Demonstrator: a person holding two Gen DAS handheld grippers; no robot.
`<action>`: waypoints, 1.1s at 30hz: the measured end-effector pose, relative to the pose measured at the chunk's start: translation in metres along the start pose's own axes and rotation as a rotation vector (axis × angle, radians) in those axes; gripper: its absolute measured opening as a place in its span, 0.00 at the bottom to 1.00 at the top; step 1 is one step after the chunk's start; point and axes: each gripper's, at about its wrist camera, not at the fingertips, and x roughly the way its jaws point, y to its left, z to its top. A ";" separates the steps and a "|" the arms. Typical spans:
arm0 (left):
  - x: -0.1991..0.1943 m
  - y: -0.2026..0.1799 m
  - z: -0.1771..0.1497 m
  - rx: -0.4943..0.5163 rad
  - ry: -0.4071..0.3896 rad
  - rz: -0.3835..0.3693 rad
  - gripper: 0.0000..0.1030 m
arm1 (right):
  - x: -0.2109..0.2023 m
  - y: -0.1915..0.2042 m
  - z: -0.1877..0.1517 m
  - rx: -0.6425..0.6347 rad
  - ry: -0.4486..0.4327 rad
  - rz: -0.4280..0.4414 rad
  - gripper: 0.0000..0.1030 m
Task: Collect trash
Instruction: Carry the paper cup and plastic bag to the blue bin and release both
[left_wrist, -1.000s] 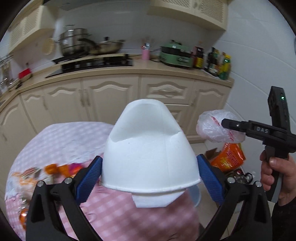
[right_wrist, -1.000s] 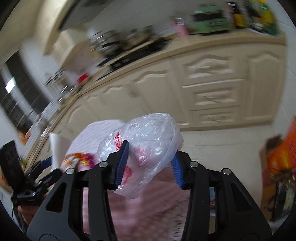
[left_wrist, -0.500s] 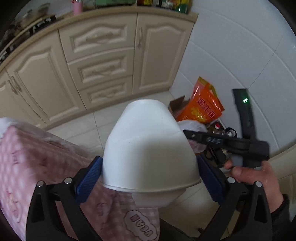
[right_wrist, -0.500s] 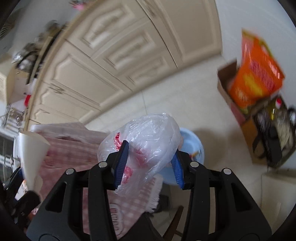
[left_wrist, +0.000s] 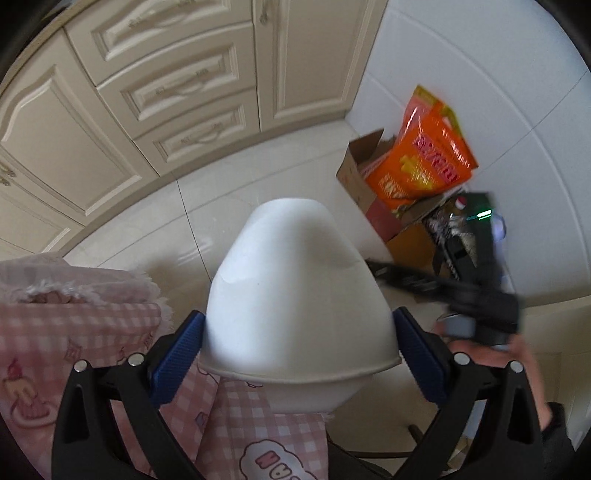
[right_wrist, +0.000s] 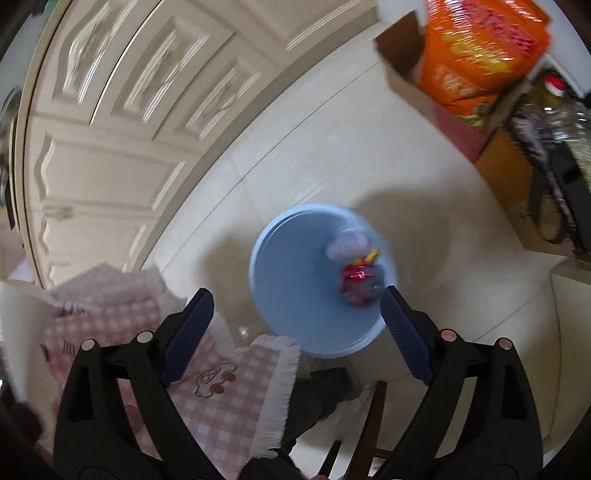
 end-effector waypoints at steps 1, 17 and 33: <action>0.006 -0.002 0.000 0.005 0.015 0.003 0.95 | -0.010 -0.005 0.002 0.005 -0.021 -0.004 0.87; 0.036 0.013 -0.006 -0.073 0.163 -0.036 0.96 | -0.081 0.034 0.005 -0.115 -0.154 0.067 0.89; 0.023 -0.011 -0.004 0.064 0.093 0.025 0.96 | -0.052 0.104 -0.008 -0.480 0.088 0.109 0.89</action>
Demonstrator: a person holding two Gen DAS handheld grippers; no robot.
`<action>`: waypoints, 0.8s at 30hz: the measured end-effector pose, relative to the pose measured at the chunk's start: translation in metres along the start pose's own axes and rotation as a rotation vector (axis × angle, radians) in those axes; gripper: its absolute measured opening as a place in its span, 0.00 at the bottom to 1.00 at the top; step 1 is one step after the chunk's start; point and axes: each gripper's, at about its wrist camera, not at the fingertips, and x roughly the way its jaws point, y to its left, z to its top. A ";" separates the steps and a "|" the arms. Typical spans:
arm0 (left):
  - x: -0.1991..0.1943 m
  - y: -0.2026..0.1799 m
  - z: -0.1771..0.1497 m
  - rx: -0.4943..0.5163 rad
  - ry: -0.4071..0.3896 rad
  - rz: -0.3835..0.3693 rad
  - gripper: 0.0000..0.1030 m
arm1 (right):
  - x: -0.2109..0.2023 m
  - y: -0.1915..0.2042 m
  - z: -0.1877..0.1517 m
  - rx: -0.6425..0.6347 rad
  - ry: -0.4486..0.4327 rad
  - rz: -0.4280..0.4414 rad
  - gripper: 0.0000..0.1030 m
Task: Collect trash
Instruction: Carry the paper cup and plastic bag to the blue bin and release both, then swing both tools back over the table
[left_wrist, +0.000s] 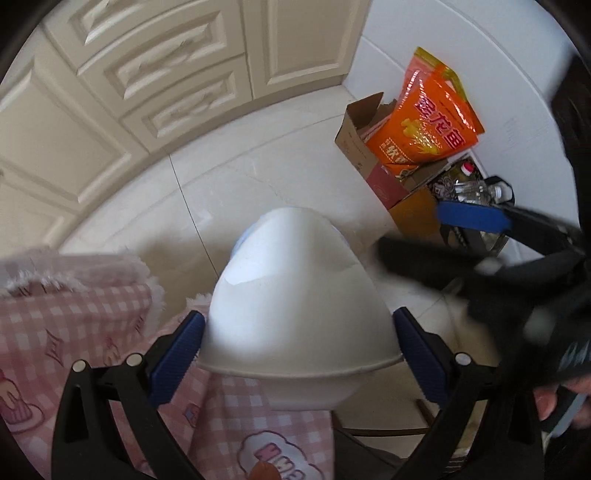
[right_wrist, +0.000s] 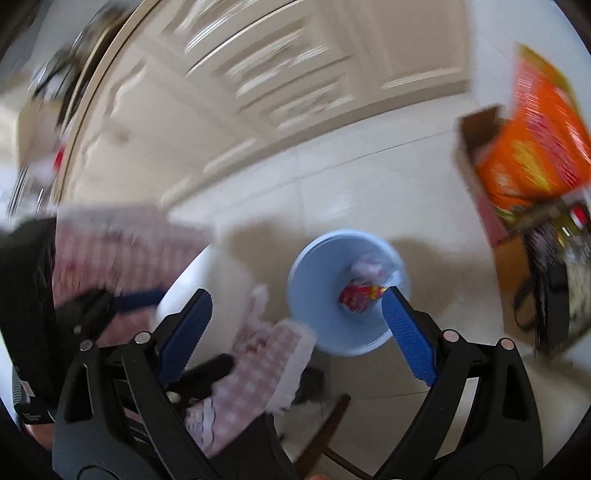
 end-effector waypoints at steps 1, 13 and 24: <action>-0.002 -0.004 0.000 0.025 -0.018 0.018 0.96 | 0.007 0.007 0.001 -0.033 0.043 0.018 0.89; -0.010 -0.013 0.001 0.131 -0.086 0.092 0.96 | 0.026 0.006 -0.005 -0.048 0.094 -0.114 0.89; -0.052 0.003 -0.003 0.035 -0.170 0.116 0.96 | -0.033 0.003 0.002 0.036 -0.098 -0.092 0.89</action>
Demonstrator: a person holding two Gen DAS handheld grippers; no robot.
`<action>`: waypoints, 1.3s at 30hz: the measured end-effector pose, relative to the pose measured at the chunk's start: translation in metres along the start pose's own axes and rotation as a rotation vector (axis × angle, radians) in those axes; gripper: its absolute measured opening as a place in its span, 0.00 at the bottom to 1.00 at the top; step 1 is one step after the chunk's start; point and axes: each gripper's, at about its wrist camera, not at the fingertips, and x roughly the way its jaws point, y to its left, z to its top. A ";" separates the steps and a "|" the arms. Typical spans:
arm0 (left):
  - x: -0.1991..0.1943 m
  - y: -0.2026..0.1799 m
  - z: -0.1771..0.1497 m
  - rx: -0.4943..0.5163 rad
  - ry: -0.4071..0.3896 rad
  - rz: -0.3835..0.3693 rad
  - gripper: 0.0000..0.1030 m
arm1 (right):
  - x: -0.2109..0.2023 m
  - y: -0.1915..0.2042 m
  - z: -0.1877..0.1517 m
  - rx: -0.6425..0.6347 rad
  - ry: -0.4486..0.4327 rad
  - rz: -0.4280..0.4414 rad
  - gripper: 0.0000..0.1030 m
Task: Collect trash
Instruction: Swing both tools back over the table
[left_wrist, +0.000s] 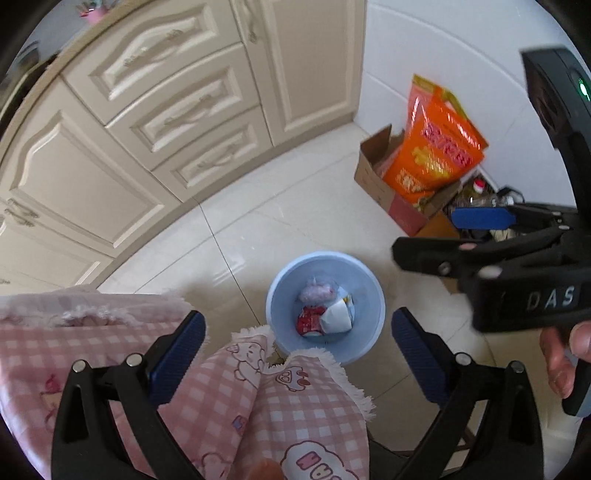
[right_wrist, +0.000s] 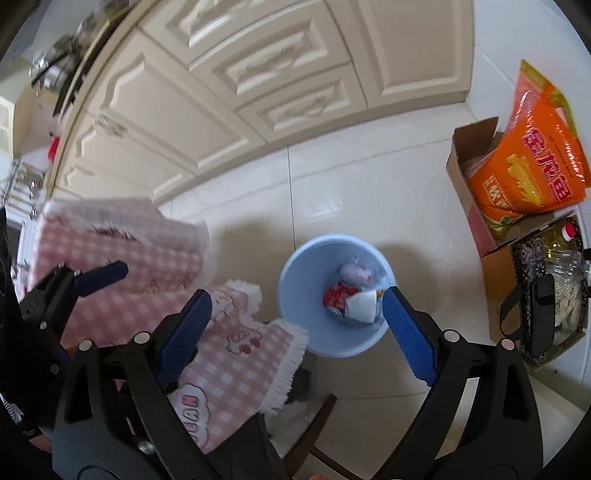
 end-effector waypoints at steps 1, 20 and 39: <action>-0.009 0.004 0.000 -0.013 -0.019 -0.002 0.96 | -0.007 0.002 0.001 0.002 -0.018 0.003 0.89; -0.203 0.081 -0.071 -0.271 -0.427 0.172 0.96 | -0.151 0.141 -0.003 -0.158 -0.426 0.098 0.94; -0.309 0.192 -0.248 -0.634 -0.544 0.426 0.96 | -0.144 0.355 -0.073 -0.597 -0.353 0.270 0.94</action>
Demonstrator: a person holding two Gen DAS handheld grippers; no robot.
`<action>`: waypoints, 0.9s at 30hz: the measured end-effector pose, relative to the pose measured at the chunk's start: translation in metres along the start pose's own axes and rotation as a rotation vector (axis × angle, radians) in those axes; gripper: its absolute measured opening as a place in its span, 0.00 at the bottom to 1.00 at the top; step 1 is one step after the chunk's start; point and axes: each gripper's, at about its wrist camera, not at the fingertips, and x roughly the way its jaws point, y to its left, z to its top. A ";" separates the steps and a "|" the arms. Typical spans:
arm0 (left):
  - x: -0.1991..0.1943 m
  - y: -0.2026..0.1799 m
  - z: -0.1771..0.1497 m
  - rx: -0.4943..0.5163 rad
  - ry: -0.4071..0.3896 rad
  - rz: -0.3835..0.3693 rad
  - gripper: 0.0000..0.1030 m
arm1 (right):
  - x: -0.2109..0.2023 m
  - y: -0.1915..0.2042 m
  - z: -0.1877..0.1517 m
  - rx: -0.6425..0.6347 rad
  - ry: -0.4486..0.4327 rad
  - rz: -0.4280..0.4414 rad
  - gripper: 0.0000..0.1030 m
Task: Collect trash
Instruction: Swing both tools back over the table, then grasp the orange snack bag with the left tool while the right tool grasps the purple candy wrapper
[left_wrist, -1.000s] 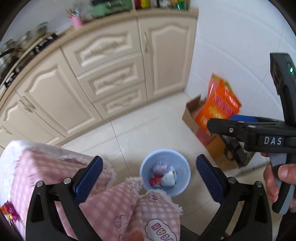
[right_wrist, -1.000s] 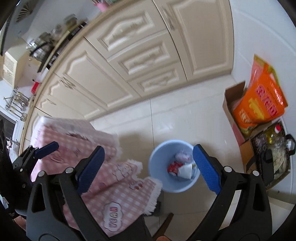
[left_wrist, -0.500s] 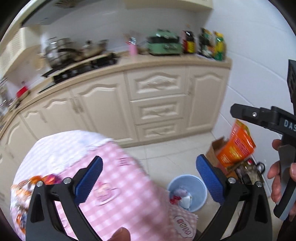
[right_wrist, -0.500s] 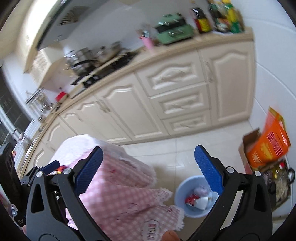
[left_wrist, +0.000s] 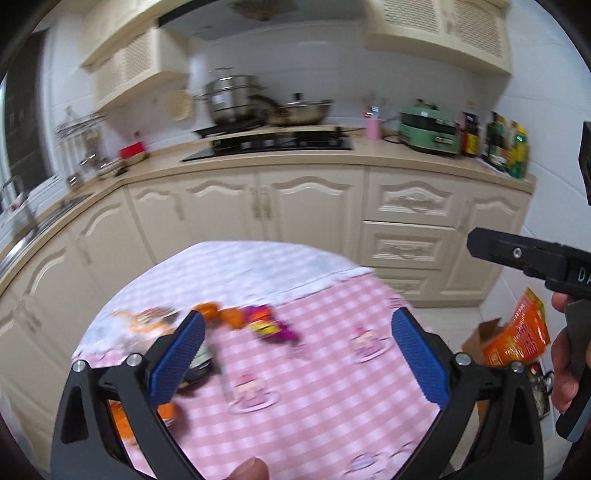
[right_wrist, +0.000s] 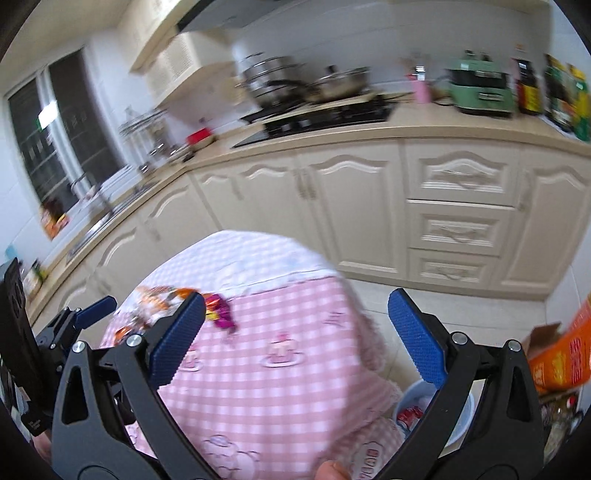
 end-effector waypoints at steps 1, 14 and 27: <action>-0.004 0.012 -0.003 -0.018 -0.005 0.013 0.96 | 0.005 0.008 0.000 -0.014 0.009 0.013 0.94; -0.021 0.137 -0.074 -0.123 0.052 0.188 0.96 | 0.084 0.084 -0.014 -0.149 0.176 0.040 0.94; 0.025 0.130 -0.111 0.137 0.174 0.162 0.92 | 0.162 0.097 -0.046 -0.233 0.337 0.000 0.94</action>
